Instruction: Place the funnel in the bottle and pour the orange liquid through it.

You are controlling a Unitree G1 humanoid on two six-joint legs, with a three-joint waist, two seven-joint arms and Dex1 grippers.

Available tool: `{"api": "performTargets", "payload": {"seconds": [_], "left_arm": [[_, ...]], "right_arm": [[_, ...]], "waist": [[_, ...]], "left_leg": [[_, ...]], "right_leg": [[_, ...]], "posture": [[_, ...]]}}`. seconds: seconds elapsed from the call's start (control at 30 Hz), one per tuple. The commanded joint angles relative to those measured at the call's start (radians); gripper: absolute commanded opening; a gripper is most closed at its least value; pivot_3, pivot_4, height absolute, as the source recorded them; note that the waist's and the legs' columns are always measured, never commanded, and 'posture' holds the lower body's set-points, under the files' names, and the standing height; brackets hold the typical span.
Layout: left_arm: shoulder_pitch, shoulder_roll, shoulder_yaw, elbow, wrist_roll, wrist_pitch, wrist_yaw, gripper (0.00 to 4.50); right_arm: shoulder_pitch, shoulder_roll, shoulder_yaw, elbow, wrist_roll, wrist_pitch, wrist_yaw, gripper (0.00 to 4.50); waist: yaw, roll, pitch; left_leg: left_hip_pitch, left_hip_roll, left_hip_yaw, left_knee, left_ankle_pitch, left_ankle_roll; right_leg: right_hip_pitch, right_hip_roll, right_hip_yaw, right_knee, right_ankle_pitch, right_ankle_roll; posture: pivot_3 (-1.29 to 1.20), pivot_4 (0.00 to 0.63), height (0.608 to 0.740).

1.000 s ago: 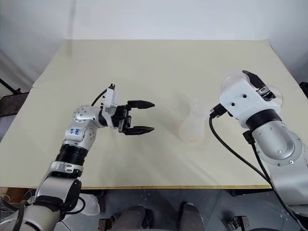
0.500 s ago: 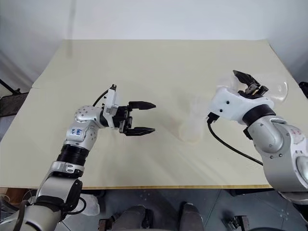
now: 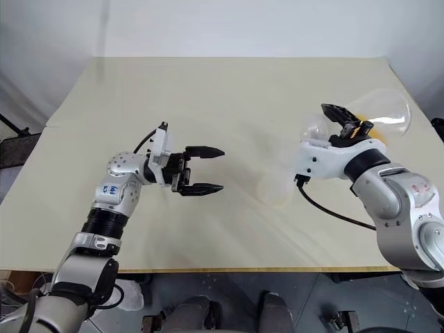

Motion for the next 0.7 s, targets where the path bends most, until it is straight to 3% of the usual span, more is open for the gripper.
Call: {"api": "performTargets", "payload": {"seconds": [0.03,0.7], "left_arm": [[-0.011,0.003,0.004,-0.033,-0.001,0.0,-0.001,4.5],[0.071,0.021,0.002,-0.118,-0.003,0.061,0.018,4.5]], "right_arm": [[0.002,0.016,-0.021,0.002,-0.064,-0.055,0.005,2.51],[0.002,0.107,-0.053,0.074,-0.205,-0.21,0.062,2.51]], "waist": [[0.0,0.0,0.0],[-0.001,0.0,0.0]], "left_leg": [[0.0,0.0,0.0,0.0,0.0,0.0],[0.0,0.0,0.0,0.0,0.0,0.0]], "right_leg": [[0.0,0.0,0.0,0.0,0.0,0.0],[0.0,0.0,0.0,0.0,0.0,0.0]], "posture": [[0.0,0.15,0.74],[0.0,0.15,0.74]]}}
